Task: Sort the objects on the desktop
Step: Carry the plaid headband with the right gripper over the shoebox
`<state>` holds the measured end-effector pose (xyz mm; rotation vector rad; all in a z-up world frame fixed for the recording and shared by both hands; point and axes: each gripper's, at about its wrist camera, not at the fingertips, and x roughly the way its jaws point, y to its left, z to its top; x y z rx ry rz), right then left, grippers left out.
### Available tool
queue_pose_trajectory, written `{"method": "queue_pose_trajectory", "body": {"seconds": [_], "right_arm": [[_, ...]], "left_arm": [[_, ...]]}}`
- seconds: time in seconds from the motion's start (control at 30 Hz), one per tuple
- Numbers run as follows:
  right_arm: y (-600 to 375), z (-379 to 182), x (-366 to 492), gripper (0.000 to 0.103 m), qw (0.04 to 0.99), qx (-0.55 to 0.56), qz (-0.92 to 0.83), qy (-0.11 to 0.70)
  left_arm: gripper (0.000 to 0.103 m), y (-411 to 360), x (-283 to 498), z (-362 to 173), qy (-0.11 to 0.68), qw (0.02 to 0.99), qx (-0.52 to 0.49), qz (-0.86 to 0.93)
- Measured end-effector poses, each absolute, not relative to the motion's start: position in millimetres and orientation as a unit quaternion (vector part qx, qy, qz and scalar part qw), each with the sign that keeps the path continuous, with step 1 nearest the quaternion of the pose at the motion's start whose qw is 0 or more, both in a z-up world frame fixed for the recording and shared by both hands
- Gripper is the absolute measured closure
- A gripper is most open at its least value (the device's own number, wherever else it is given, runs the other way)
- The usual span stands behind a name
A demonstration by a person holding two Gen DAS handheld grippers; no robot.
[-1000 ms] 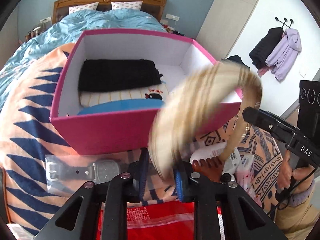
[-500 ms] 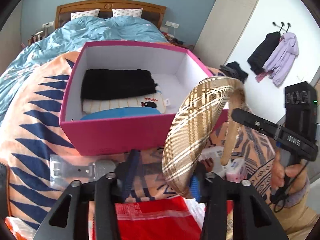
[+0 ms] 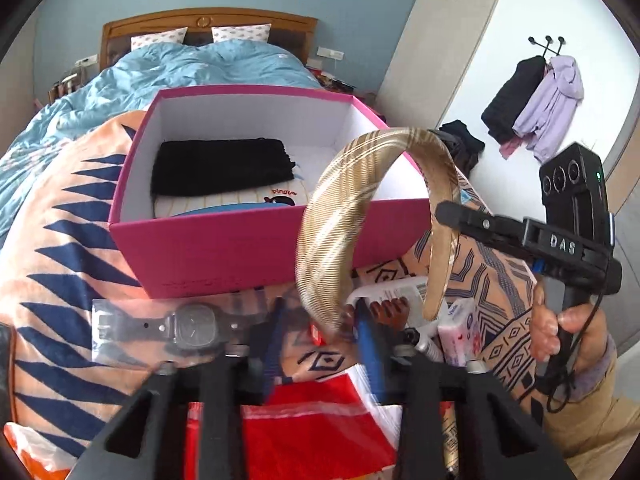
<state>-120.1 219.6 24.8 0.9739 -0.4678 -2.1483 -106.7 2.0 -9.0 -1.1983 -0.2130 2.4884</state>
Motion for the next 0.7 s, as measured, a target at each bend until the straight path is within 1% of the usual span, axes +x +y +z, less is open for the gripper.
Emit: {"method": "queue_pose_trajectory", "body": {"seconds": [0.23, 0.47, 0.7], "right_arm": [[219, 23, -115, 0.08, 0.357, 0.382, -0.834, -0.173], [212, 39, -106, 0.08, 0.354, 0.364, -0.853, -0.123], [211, 53, -105, 0.08, 0.347, 0.351, -0.864, -0.099]], "left_arm": [[0.083, -2, -112, -4, -0.088, 0.183, -0.427, 0.881], [0.083, -3, -120, 10, -0.092, 0.181, -0.424, 0.882], [0.085, -3, -128, 18, -0.1, 0.181, -0.427, 0.88]]}}
